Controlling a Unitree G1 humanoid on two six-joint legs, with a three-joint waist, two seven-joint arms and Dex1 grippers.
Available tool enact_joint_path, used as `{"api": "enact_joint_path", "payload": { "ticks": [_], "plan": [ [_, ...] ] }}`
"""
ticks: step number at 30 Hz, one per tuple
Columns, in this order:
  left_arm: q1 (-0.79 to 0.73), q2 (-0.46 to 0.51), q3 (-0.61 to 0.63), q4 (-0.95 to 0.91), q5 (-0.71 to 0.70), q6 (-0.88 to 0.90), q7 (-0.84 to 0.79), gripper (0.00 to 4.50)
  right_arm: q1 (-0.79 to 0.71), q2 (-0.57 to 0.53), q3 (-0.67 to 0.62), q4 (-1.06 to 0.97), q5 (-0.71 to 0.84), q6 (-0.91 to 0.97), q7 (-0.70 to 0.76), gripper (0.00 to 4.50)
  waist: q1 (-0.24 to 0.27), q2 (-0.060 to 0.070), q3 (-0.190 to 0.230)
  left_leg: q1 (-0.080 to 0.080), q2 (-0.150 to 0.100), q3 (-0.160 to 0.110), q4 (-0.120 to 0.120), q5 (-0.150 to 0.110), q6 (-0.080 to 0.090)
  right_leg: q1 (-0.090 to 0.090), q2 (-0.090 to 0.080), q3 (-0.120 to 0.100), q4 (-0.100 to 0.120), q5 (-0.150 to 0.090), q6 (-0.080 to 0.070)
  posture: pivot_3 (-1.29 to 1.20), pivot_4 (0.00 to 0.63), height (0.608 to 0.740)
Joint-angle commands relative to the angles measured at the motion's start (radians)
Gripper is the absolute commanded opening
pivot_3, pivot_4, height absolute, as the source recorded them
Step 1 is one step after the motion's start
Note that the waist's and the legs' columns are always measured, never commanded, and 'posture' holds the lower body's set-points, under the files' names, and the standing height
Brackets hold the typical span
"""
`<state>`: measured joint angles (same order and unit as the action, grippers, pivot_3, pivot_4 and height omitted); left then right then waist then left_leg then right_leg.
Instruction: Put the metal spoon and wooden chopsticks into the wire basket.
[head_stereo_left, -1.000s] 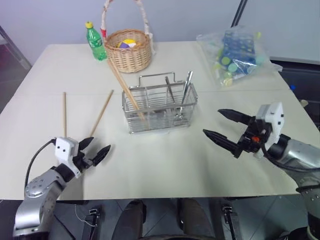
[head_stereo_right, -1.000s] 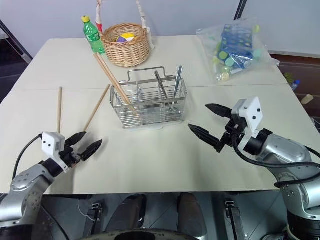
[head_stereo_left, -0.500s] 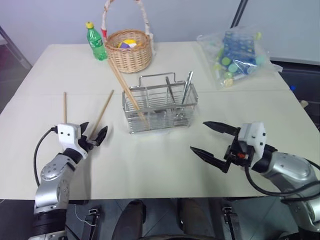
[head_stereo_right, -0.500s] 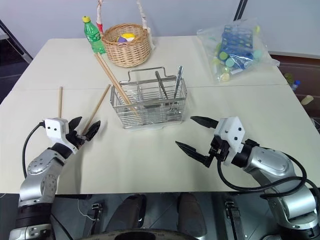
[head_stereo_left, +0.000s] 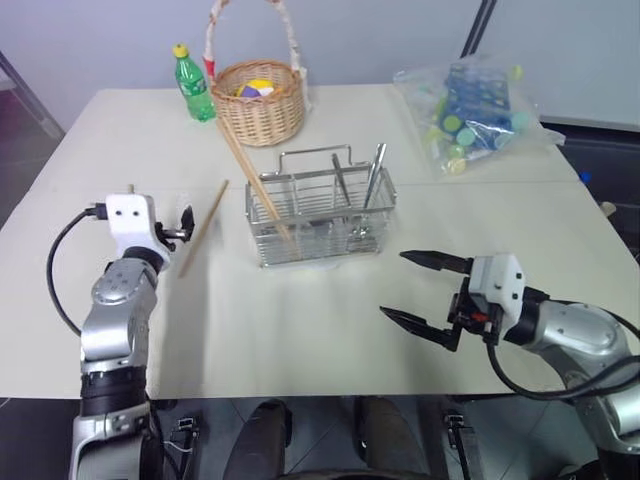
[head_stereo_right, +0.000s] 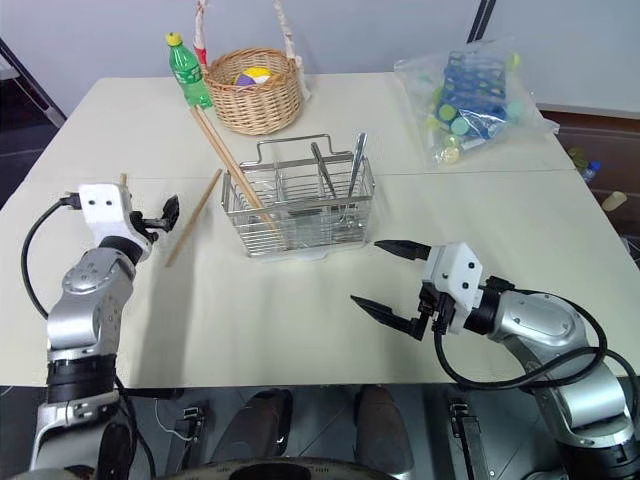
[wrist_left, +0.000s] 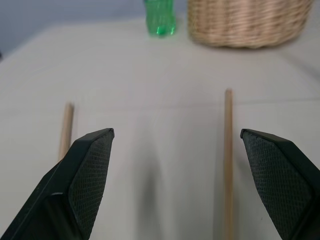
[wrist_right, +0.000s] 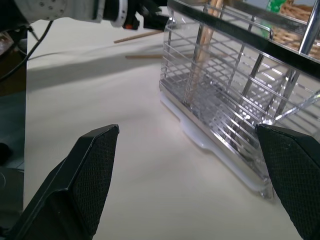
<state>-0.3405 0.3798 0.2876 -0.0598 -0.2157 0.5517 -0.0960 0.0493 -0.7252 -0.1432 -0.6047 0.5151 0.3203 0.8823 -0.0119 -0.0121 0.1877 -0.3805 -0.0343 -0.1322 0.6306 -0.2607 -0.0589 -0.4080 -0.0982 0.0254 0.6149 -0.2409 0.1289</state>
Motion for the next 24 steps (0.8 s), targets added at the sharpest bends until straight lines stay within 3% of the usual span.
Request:
{"api": "enact_joint_path", "payload": {
  "ticks": [1, 12, 24],
  "plan": [
    [-0.055, 0.024, -0.016, -0.044, 0.006, 0.097, 0.01, 4.26, -0.014, -0.014, -0.025, -0.024, 0.018, 0.003, -0.001, 4.46, 0.0, 0.0, 0.0, 0.0, 0.0, 0.0, 0.0, 0.0, 0.0, 0.0, 0.0, 0.0, 0.0, 0.0, 0.0, 0.0, 0.15, 0.74],
    [-0.177, 0.079, -0.112, 0.066, 0.051, 0.2, -0.043, 4.26, -0.042, -0.008, -0.058, -0.053, 0.079, 0.07, -0.056, 4.46, 0.0, 0.0, 0.0, 0.0, 0.0, 0.0, 0.0, 0.0, 0.0, 0.0, 0.0, 0.0, 0.0, 0.0, 0.0, 0.0, 0.15, 0.74],
    [-0.194, 0.171, -0.183, 0.223, 0.11, 0.227, -0.134, 4.26, 0.083, 0.016, -0.117, -0.068, 0.067, 0.018, -0.078, 4.46, 0.0, -0.001, 0.0, 0.0, 0.0, 0.0, 0.0, 0.0, 0.0, 0.0, 0.0, 0.0, 0.001, 0.0, 0.0, 0.0, 0.15, 0.74]
  ]
}}
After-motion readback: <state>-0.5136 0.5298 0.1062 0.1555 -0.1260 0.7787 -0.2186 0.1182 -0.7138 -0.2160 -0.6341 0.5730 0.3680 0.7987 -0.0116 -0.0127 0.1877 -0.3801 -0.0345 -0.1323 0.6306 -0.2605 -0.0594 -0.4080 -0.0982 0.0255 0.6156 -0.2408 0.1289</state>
